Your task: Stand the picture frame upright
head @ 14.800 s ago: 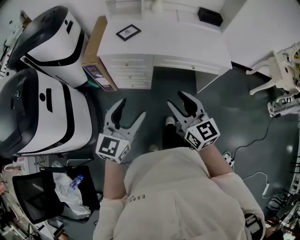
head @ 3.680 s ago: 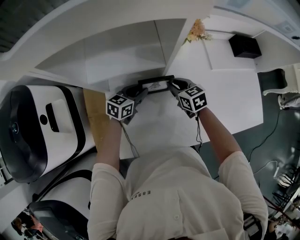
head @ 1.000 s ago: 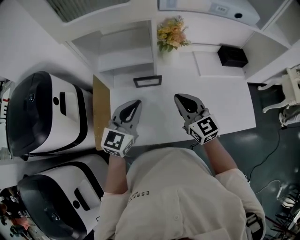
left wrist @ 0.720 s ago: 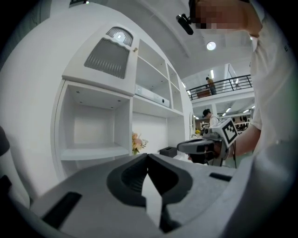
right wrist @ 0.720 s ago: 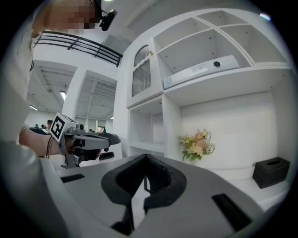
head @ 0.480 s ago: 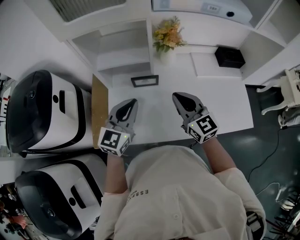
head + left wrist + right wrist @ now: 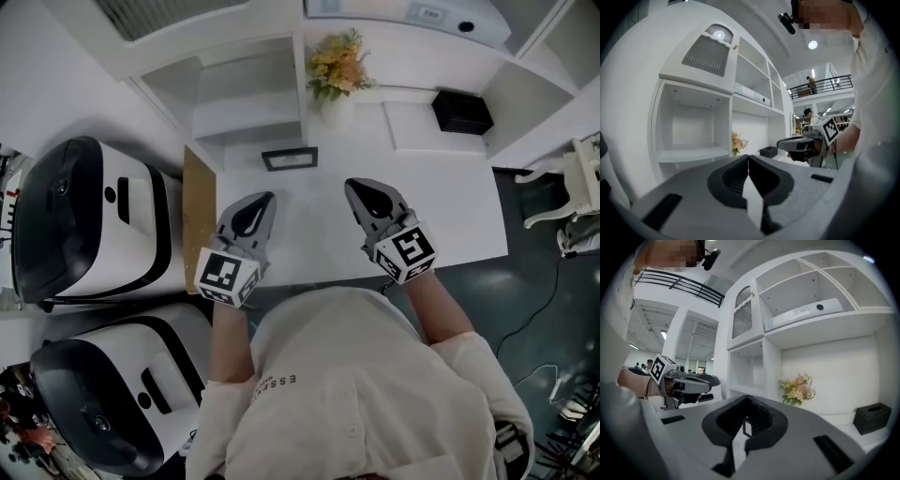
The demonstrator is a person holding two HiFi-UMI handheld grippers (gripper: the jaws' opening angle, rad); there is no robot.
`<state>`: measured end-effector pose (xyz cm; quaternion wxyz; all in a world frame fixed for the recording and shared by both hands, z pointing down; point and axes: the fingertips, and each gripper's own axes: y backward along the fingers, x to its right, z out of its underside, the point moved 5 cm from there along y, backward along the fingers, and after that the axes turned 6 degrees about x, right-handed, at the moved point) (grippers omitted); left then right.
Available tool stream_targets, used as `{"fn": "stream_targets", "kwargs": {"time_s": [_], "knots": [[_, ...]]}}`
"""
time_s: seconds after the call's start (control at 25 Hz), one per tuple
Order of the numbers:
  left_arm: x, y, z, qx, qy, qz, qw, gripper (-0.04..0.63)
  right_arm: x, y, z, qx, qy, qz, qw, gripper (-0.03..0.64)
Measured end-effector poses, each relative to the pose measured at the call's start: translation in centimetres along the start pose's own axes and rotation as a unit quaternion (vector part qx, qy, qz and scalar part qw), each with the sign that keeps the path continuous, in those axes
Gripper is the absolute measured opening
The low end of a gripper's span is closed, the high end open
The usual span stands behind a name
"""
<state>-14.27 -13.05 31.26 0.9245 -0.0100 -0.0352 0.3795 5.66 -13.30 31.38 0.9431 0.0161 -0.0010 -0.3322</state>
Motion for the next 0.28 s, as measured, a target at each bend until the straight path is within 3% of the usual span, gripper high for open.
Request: {"fn": "stream_targets", "kwargs": {"time_s": [0.28], "knots": [[-0.53,-0.17,0.05,-0.002,0.002,0.005,1.0000,0.002,-0.31,-0.87,-0.23,0.003,-0.003,-0.005,1.000,0.014]]}}
